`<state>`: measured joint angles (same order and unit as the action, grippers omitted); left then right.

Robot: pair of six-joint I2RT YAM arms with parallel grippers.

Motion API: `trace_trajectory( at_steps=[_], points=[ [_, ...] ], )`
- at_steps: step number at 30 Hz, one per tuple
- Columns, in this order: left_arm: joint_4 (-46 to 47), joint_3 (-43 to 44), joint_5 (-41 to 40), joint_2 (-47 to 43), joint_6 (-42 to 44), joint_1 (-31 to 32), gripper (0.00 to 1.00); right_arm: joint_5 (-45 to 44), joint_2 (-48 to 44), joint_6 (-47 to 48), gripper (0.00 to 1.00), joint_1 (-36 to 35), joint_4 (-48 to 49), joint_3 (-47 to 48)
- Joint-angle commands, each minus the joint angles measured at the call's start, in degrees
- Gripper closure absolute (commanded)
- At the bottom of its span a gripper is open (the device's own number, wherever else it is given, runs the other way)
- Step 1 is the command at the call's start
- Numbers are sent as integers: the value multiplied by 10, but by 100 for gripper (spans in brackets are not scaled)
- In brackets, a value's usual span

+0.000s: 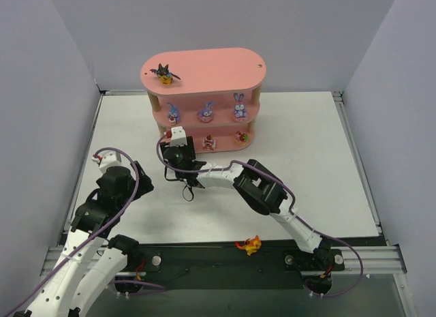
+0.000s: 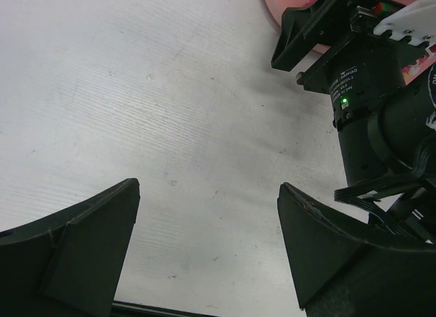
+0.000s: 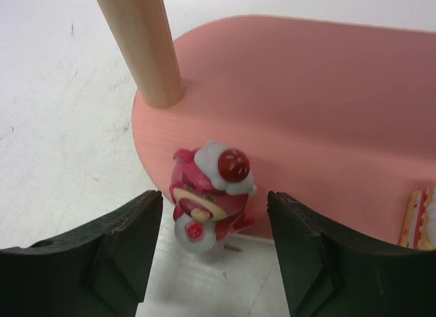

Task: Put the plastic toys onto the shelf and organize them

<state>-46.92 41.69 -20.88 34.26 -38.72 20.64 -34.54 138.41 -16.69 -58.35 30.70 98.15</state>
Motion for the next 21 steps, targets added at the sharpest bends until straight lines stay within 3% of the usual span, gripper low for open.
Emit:
trace_trajectory(
  at_steps=[1,8,15,21],
  points=[
    [4,20,-14,-3,-2,3,7,-17,-27,21,33,-12,37,-30],
    [0,20,-25,-12,-8,3,7,-50,-64,55,23,-37,93,-78],
    [5,14,-28,-29,-10,4,7,-65,-109,61,20,-59,123,-140],
    [12,8,-26,-40,-8,4,7,-93,-200,61,19,-103,103,-228]
  ],
)
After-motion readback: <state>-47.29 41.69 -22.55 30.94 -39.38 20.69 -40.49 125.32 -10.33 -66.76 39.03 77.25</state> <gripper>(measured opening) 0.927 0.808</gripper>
